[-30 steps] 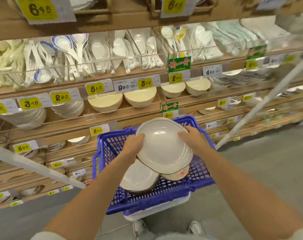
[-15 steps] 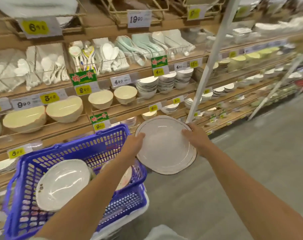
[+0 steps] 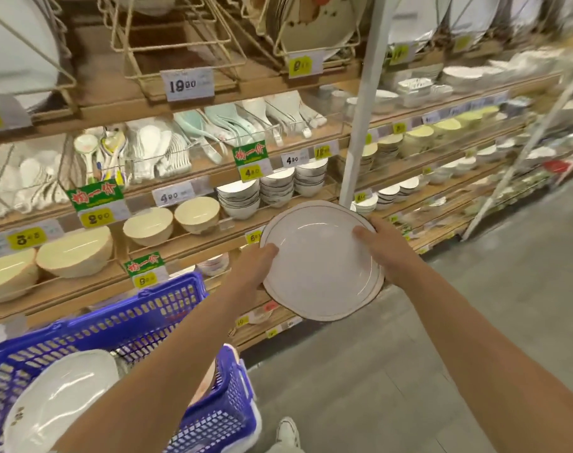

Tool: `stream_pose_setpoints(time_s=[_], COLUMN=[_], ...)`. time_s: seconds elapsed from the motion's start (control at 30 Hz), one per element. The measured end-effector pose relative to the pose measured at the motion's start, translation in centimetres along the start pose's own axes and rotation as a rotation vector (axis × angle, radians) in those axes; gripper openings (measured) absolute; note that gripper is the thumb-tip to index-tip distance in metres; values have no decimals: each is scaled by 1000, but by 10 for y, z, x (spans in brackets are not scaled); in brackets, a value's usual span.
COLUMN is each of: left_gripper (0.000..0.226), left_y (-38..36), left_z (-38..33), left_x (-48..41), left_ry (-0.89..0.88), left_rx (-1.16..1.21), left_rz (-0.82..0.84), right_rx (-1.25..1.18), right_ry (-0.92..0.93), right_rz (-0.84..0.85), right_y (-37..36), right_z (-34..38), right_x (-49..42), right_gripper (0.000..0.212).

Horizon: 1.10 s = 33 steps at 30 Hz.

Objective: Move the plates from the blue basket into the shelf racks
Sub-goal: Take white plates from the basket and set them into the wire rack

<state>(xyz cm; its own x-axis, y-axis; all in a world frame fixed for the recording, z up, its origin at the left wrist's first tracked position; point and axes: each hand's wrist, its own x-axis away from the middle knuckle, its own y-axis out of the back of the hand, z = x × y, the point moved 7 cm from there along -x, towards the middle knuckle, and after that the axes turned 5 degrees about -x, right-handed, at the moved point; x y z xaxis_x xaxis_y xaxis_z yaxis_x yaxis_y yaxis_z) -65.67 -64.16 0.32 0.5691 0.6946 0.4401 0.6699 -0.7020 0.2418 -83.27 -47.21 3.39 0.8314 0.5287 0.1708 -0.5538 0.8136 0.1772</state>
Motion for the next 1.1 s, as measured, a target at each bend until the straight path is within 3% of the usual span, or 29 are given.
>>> stream_pose_setpoints(time_s=[0.23, 0.43, 0.67, 0.8, 1.1], left_gripper=[10, 14, 40, 49, 49], left_y=[24, 82, 124, 140, 100], left_z=[-61, -115, -182, -202, -233], left_x=[-40, -60, -33, -22, -19], left_ry=[-170, -304, -518, -633, -767], left_rx=[128, 299, 302, 435, 462], left_rz=[-34, -280, -424, -532, -501], right_rx=[16, 4, -124, -282, -511], right_ry=[143, 417, 607, 728, 744], right_rz=[105, 228, 367, 439, 584], right_y=[-26, -73, -106, -121, -121], right_z=[78, 184, 266, 311, 351], right_x=[-64, -103, -131, -131, -140], right_gripper=[20, 22, 19, 18, 20])
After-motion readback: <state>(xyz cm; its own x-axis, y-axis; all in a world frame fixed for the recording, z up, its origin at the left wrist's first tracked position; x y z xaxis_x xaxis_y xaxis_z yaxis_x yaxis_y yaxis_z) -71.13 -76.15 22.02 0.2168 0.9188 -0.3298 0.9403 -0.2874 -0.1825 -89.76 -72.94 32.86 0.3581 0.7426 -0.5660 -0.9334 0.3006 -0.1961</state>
